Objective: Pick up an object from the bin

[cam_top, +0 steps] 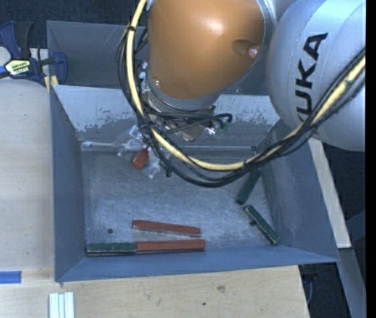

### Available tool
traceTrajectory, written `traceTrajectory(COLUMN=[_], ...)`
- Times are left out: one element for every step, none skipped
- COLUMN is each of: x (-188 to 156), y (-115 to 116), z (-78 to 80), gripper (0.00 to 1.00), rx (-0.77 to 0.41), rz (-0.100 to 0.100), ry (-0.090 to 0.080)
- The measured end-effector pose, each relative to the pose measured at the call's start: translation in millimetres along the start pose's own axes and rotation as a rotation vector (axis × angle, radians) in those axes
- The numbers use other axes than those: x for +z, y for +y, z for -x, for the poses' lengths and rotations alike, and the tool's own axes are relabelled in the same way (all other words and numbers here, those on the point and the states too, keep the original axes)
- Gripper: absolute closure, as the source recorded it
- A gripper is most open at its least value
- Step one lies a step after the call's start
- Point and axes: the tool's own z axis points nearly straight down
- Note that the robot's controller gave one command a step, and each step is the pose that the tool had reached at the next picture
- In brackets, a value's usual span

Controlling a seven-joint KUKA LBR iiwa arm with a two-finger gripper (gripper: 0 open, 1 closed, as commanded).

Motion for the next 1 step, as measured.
traceTrajectory(x=[13.4], y=[0.4], z=[-15.8], gripper=[1.0], rx=[-0.177], rz=[0.001], ry=[0.002])
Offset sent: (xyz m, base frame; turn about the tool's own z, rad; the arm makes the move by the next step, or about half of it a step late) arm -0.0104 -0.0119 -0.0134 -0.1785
